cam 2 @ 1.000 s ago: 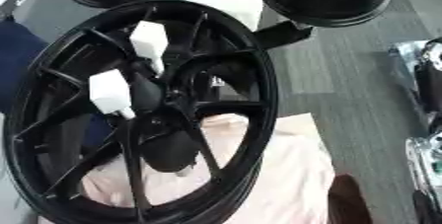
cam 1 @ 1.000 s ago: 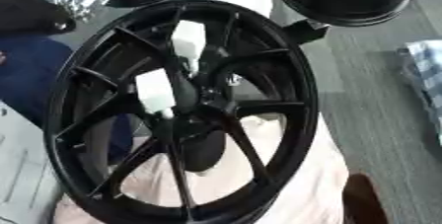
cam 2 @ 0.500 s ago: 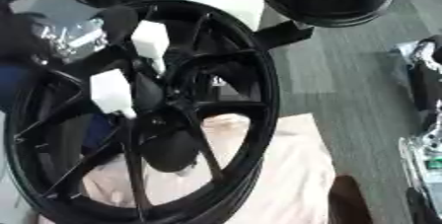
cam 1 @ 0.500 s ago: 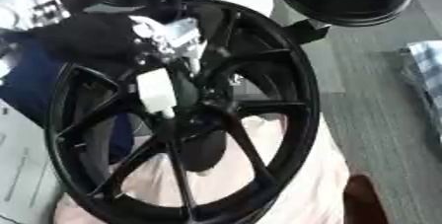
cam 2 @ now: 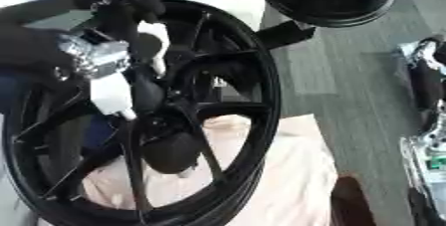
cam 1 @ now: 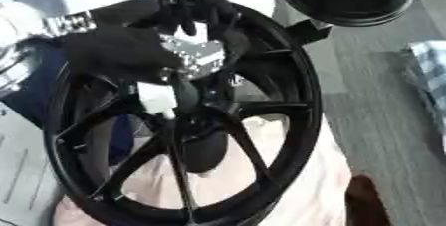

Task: Pull the pin out of the wheel hub.

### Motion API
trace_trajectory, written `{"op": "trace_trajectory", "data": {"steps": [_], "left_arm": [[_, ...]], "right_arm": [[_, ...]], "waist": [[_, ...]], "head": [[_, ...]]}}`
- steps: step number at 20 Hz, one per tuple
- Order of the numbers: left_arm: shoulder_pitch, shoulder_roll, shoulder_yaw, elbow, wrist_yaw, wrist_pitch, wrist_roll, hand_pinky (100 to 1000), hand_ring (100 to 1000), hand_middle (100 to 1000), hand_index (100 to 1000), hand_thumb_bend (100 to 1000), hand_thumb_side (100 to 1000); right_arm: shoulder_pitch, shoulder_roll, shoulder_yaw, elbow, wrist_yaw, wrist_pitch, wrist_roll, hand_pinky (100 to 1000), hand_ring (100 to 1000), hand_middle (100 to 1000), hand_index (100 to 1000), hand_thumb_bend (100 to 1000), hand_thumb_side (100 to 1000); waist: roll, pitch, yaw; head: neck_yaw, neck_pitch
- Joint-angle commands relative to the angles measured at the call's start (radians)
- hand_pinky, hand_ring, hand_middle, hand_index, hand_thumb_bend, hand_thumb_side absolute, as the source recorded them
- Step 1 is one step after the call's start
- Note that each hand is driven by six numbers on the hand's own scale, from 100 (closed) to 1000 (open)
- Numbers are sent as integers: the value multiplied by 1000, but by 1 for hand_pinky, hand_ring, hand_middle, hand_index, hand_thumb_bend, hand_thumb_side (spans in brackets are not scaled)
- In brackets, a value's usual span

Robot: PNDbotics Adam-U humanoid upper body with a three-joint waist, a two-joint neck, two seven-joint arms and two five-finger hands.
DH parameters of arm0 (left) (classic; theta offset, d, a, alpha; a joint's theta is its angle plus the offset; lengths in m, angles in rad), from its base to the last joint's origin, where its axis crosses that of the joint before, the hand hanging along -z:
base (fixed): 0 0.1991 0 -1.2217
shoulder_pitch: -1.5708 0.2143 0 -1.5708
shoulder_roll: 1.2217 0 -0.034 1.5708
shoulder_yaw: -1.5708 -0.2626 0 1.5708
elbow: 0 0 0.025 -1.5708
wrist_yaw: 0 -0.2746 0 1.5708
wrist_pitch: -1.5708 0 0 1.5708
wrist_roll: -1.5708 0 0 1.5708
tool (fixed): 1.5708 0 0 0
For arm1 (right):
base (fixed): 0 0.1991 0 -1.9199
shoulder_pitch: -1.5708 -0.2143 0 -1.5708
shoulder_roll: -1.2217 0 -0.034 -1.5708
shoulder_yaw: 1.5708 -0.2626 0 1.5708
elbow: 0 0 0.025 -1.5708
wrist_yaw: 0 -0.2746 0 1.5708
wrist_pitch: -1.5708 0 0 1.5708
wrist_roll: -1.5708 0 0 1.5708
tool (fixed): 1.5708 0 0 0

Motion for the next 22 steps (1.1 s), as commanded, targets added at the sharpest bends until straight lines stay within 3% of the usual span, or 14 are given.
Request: {"op": "trace_trajectory", "data": {"steps": [1, 8, 16, 22], "left_arm": [[1, 41, 2, -8, -43, 17, -47, 765, 746, 763, 869, 380, 776], [55, 93, 35, -8, -144, -41, -148, 776, 753, 770, 876, 421, 758], [88, 121, 154, -8, -271, -148, -275, 813, 787, 799, 880, 426, 667], [102, 131, 217, -8, -341, -210, -370, 818, 791, 807, 887, 455, 672]], "right_arm": [[-10, -26, -3, -26, 6, -3, -2, 701, 796, 568, 652, 100, 535], [-13, -26, -3, -27, 7, -2, -3, 701, 795, 568, 652, 100, 535], [-14, -24, -2, -27, 7, 0, -4, 697, 794, 567, 651, 100, 536], [-17, -21, -1, -26, 8, 0, -3, 696, 794, 567, 651, 100, 537]], "waist": [[-2, -15, -1], [0, -8, -1], [-1, -6, -1], [-1, -4, -3]], "head": [[4, -12], [13, -11], [20, -12], [24, -15]]}}
